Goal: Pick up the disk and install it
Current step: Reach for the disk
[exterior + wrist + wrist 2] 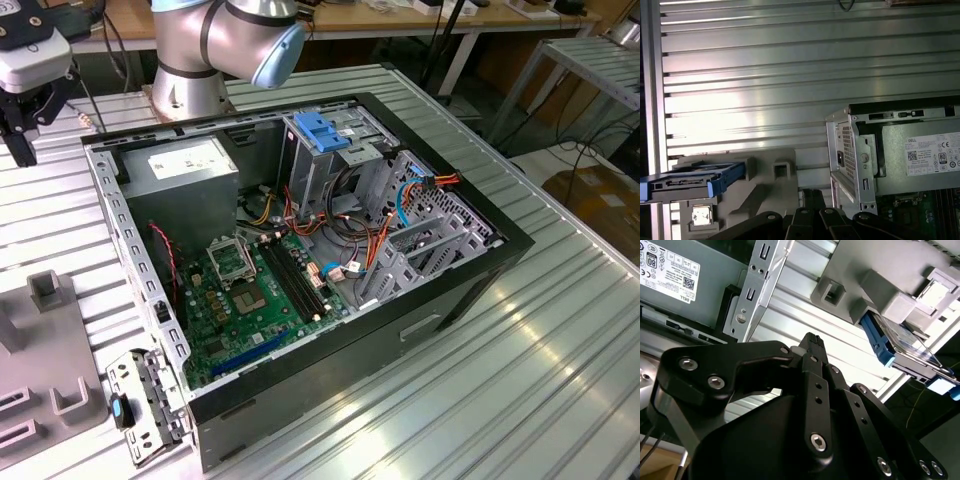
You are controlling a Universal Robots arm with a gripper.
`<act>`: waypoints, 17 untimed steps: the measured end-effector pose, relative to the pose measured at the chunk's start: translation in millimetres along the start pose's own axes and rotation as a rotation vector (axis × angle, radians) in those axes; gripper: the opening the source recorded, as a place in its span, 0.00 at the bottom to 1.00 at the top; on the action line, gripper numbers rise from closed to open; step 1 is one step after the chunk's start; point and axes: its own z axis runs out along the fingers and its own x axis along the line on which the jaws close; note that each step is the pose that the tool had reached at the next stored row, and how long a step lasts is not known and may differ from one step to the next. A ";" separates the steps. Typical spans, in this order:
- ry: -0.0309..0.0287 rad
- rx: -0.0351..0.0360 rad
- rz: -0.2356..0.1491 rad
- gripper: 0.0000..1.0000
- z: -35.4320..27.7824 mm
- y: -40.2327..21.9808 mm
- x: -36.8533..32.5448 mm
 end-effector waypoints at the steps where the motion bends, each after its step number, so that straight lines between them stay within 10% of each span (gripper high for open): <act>1: 0.0000 0.0000 0.000 0.11 0.0 0.7 1.9; 17: 0.0008 -0.0006 0.005 0.11 -0.4 6.3 28.0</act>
